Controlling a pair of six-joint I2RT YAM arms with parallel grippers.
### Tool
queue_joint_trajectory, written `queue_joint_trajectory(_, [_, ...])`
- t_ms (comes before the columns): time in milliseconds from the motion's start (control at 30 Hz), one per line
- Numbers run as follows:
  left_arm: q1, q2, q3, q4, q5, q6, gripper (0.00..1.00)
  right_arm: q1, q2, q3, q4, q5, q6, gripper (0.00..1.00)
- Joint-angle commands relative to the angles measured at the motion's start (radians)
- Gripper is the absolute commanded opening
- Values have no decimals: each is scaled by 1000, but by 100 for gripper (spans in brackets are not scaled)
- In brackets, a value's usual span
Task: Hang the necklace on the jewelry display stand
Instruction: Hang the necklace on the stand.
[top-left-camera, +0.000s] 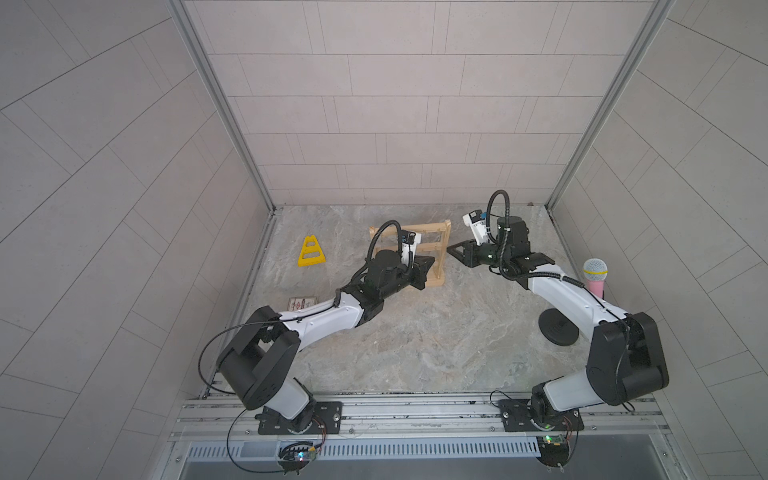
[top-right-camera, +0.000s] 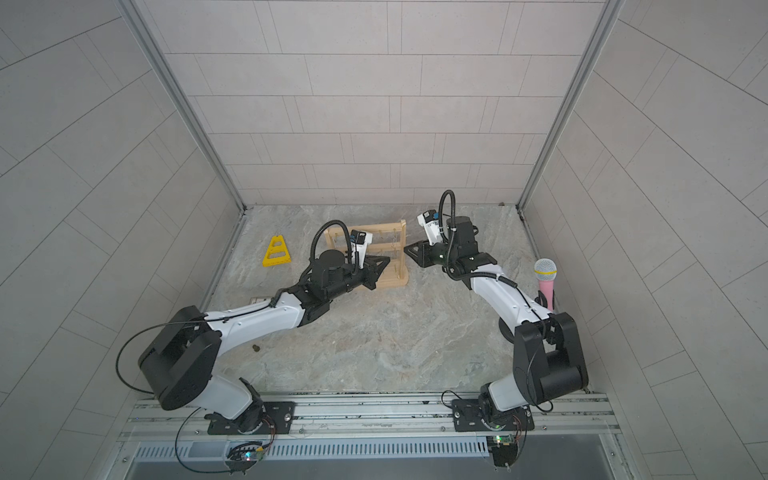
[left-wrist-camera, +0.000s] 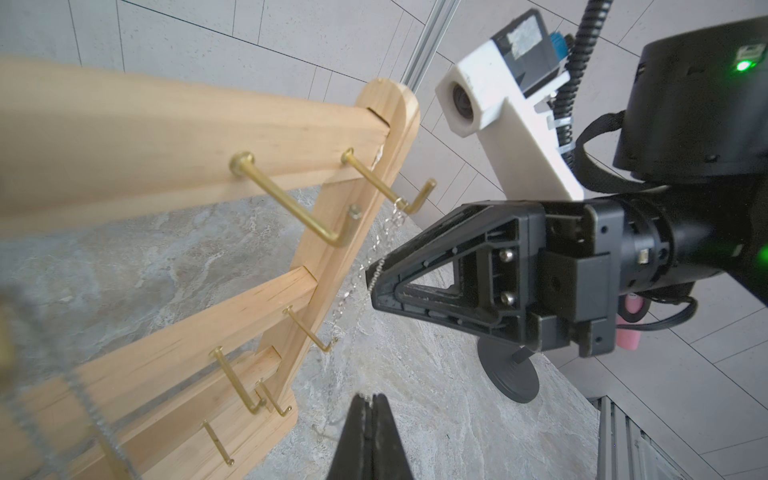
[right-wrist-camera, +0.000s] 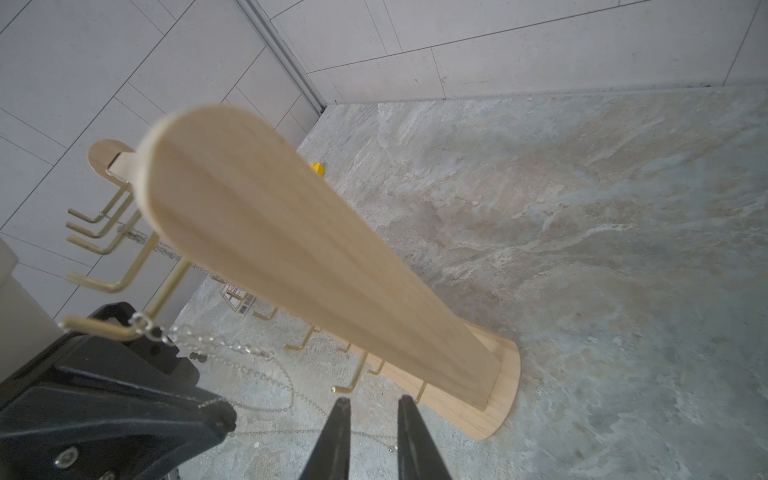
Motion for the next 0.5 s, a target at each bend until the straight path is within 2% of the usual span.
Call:
queue_joint_trajectory(0, [-6,4,22,-6,-2,27,0,13,-18,-31,54,-31,6,28])
queue_joint_trajectory(167, [-7,-10,10,-13,-3,32,0,35,-24,-68,101,-33,24,34])
queue_joint_trajectory(467, [-7,-29,4,-19,-11,40,0,68,-20,-96,152,-7,61,35])
